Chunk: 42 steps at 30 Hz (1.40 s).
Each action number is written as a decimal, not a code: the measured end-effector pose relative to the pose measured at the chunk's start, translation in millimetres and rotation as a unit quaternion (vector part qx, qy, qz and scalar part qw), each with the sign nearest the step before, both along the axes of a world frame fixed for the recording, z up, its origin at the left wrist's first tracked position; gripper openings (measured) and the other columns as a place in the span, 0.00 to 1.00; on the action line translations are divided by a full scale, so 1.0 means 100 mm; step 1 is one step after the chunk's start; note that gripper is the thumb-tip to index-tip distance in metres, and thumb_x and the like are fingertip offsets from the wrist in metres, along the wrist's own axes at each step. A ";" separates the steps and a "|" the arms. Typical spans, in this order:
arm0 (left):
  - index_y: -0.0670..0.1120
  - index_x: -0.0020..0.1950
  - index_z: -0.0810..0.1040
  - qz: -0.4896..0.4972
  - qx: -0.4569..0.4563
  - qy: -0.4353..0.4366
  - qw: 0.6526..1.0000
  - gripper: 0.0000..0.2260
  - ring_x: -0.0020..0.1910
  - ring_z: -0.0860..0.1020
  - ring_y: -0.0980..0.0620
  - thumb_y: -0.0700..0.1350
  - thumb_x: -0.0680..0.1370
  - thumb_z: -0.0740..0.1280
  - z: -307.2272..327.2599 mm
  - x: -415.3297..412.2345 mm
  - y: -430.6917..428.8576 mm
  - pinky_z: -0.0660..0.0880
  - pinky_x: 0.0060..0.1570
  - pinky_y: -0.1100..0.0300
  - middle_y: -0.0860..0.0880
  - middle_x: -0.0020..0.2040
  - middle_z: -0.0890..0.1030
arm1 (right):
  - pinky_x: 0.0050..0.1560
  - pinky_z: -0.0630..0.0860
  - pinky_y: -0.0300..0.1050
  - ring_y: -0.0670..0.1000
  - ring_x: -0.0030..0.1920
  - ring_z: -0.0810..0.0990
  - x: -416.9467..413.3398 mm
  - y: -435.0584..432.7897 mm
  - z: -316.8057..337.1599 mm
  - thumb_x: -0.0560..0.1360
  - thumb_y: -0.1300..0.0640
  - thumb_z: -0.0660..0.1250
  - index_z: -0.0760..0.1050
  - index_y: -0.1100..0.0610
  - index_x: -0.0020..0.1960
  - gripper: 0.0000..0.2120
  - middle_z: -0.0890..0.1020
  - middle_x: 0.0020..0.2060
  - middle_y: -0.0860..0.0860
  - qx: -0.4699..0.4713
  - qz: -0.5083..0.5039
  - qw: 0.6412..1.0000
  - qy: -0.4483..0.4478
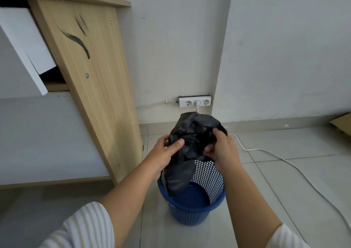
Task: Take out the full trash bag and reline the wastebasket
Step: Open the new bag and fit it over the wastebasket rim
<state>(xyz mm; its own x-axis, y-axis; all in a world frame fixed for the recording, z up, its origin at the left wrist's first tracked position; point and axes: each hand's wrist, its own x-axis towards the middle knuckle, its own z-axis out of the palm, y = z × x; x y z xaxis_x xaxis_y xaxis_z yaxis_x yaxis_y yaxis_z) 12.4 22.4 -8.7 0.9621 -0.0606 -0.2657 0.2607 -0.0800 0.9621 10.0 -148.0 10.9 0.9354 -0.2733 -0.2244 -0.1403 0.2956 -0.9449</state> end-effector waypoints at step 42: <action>0.46 0.66 0.71 -0.031 0.007 0.114 0.993 0.20 0.52 0.78 0.47 0.35 0.75 0.65 -0.19 -0.19 0.16 0.75 0.54 0.47 0.46 0.53 0.81 | 0.37 0.77 0.46 0.58 0.39 0.79 0.09 -0.09 -0.44 0.73 0.65 0.67 0.76 0.66 0.49 0.06 0.80 0.40 0.62 0.007 -0.014 0.989 0.148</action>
